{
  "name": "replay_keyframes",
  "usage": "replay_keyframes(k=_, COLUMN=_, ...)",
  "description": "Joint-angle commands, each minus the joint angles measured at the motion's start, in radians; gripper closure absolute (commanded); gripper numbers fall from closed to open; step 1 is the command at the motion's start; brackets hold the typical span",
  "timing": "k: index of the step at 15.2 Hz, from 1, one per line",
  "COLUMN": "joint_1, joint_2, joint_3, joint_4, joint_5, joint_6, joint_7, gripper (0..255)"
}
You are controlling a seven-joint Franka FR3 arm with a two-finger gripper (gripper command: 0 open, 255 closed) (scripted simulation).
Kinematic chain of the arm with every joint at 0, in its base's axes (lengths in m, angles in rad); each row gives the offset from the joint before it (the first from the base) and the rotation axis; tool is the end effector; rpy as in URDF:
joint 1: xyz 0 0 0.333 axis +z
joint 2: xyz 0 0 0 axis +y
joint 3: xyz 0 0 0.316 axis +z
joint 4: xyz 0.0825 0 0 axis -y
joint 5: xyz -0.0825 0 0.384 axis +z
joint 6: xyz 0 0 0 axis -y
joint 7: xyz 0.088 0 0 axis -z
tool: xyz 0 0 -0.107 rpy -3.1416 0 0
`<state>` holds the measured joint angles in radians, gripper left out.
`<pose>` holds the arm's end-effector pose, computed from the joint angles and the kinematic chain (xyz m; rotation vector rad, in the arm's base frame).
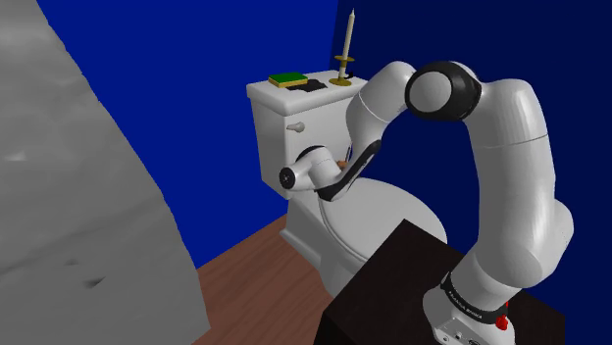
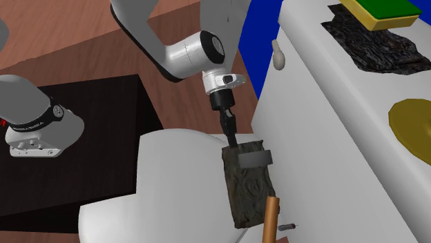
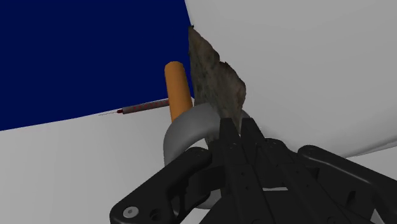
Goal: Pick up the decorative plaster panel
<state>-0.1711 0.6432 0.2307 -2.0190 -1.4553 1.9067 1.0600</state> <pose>0.5563 -0.0351 0.1241 2.0567 0.0620 0.0648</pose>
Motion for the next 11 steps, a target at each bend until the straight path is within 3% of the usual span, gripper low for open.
replay_keyframes(k=1, joint_1=-0.003, joint_2=-0.028, joint_3=0.005, joint_4=-0.012, joint_5=0.010, joint_6=-0.002, joint_7=-0.016, gripper=255)
replay_keyframes(k=11, joint_1=-0.016, joint_2=-0.128, joint_3=0.021, joint_4=-0.050, joint_5=0.049, joint_6=-0.007, joint_7=-0.081, gripper=255)
